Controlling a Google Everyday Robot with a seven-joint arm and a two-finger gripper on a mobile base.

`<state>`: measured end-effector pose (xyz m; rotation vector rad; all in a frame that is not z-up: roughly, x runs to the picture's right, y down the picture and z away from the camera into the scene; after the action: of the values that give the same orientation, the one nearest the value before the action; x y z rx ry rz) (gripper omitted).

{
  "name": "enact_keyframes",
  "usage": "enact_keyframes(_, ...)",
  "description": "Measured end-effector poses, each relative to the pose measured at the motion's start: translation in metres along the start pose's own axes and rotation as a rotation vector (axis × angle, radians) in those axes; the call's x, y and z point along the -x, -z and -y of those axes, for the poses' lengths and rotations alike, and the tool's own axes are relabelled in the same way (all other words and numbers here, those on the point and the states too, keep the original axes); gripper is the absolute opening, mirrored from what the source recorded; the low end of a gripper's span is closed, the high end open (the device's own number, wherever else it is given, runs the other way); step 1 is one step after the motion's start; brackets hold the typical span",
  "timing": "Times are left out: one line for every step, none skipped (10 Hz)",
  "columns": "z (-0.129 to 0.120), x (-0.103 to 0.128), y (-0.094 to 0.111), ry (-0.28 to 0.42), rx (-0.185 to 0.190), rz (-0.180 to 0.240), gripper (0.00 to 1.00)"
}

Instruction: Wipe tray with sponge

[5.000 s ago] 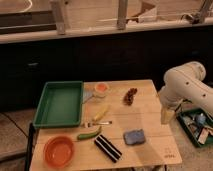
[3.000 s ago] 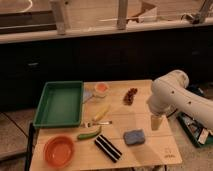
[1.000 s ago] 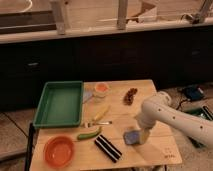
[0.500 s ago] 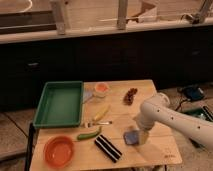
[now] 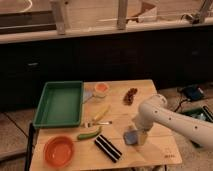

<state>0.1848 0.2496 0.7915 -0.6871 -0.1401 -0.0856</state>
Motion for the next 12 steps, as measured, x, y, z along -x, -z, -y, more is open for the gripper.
enact_keyframes(-0.0009, 0.0008, -0.0011, 0.001, 0.002, -0.001, 0.74)
enact_keyframes(-0.0013, 0.0013, -0.0022, 0.002, 0.003, -0.001, 0.74)
enact_keyframes(-0.0024, 0.0015, -0.004, 0.003, 0.004, -0.001, 0.74)
enact_keyframes(-0.0026, 0.0019, -0.0044, 0.003, 0.005, -0.001, 0.74)
enact_keyframes(-0.0031, 0.0022, -0.0049, 0.005, 0.005, 0.0, 0.72)
enact_keyframes(-0.0041, 0.0021, -0.0053, 0.008, 0.007, 0.0, 0.69)
enact_keyframes(-0.0046, 0.0021, -0.0054, 0.008, 0.007, 0.001, 0.69)
enact_keyframes(-0.0053, 0.0025, -0.0064, 0.011, 0.008, 0.002, 0.69)
enact_keyframes(-0.0061, 0.0027, -0.0073, 0.011, 0.01, 0.003, 0.69)
enact_keyframes(-0.0064, 0.0027, -0.0075, 0.012, 0.01, 0.004, 0.69)
enact_keyframes(-0.0073, 0.0028, -0.0084, 0.013, 0.012, 0.005, 0.66)
enact_keyframes(-0.0077, 0.0026, -0.0084, 0.013, 0.012, 0.006, 0.64)
